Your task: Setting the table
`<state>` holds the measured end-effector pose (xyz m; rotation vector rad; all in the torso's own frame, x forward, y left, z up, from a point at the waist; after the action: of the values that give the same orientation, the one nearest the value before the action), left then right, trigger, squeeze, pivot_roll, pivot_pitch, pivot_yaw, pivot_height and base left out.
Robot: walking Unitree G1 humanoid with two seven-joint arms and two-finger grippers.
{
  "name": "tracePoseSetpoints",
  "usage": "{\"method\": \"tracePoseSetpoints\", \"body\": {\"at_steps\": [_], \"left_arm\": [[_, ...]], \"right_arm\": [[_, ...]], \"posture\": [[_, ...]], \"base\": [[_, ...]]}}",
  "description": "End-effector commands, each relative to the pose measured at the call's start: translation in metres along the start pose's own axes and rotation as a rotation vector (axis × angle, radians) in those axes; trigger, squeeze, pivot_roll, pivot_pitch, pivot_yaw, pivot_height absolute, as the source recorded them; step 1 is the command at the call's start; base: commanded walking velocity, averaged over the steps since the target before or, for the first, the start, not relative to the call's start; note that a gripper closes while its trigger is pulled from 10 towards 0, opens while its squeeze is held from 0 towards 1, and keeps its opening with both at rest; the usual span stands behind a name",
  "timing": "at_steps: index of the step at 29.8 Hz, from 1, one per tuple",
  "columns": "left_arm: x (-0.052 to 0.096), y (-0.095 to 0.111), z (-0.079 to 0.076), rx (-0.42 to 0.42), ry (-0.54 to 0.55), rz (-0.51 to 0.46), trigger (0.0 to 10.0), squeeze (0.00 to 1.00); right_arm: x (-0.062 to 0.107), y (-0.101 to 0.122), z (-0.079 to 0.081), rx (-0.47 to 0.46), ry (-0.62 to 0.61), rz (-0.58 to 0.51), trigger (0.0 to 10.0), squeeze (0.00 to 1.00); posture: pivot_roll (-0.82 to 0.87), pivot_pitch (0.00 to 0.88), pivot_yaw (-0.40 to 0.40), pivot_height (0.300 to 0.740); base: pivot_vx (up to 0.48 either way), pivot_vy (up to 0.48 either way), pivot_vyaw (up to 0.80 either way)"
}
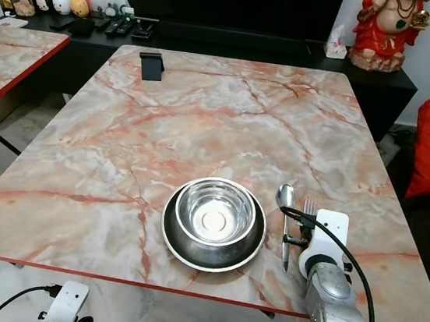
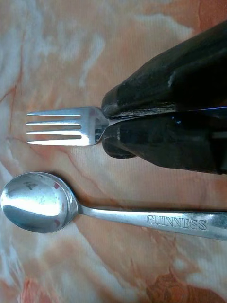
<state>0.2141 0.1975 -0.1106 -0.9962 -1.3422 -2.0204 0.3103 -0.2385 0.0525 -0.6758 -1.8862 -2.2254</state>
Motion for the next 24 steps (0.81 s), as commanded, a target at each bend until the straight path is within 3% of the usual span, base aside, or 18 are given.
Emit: {"method": "tracePoseSetpoints", "body": {"at_steps": [1, 3, 4, 5, 6, 16, 24], "left_arm": [[0.001, -0.009, -0.001, -0.007, -0.009, 0.033, 10.0, 0.00], [0.001, -0.009, -0.002, -0.006, -0.010, 0.033, 10.0, 0.00], [0.001, -0.010, -0.003, -0.006, -0.011, 0.034, 10.0, 0.00], [0.001, -0.010, -0.003, -0.006, -0.011, 0.034, 10.0, 0.00], [0.001, -0.010, -0.003, -0.006, -0.011, 0.034, 10.0, 0.00], [0.003, -0.015, 0.005, -0.004, -0.004, 0.041, 10.0, 0.00], [0.002, -0.011, -0.002, -0.004, -0.009, 0.038, 10.0, 0.00]], "right_arm": [[0.001, -0.010, -0.003, -0.005, -0.014, 0.042, 0.0, 0.00], [0.001, -0.010, -0.004, -0.003, -0.015, 0.043, 0.0, 0.00], [0.001, -0.010, -0.005, 0.001, -0.019, 0.045, 2.3, 0.00], [0.001, -0.010, -0.005, 0.001, -0.019, 0.045, 2.3, 0.00], [0.000, -0.009, -0.005, 0.005, -0.021, 0.042, 10.0, 0.00], [-0.006, 0.013, -0.009, 0.009, -0.029, -0.031, 10.0, 0.00], [-0.012, 0.023, -0.006, 0.007, -0.015, -0.059, 10.0, 0.00]], "posture": [[-0.06, 0.000, 0.024, 0.731], [-0.06, 0.000, 0.024, 0.731], [-0.06, 0.000, 0.024, 0.731], [-0.06, 0.000, 0.024, 0.731], [-0.06, 0.000, 0.024, 0.731], [-0.06, 0.000, 0.022, 0.731], [-0.06, 0.000, 0.022, 0.731]], "base": [[0.000, 0.000, 0.00], [0.000, 0.000, 0.00], [0.000, 0.000, 0.00], [0.000, 0.000, 0.00], [0.000, 0.000, 0.00], [0.000, 0.000, 0.00], [0.000, 0.000, 0.00]]}}
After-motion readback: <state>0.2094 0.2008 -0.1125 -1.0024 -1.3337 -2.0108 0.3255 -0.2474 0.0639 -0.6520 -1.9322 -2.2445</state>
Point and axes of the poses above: a point about 5 cm out from each wrist's last joint towards the gripper, its own x axis pointing back from the gripper into the wrist, its own y axis along the axis of the wrist's last joint, z = x × y, the point moved 4 cm from there along -x, pointing out of the wrist towards the gripper, and after that the axes turned 11 degrees about -x, right-handed, at the moved point
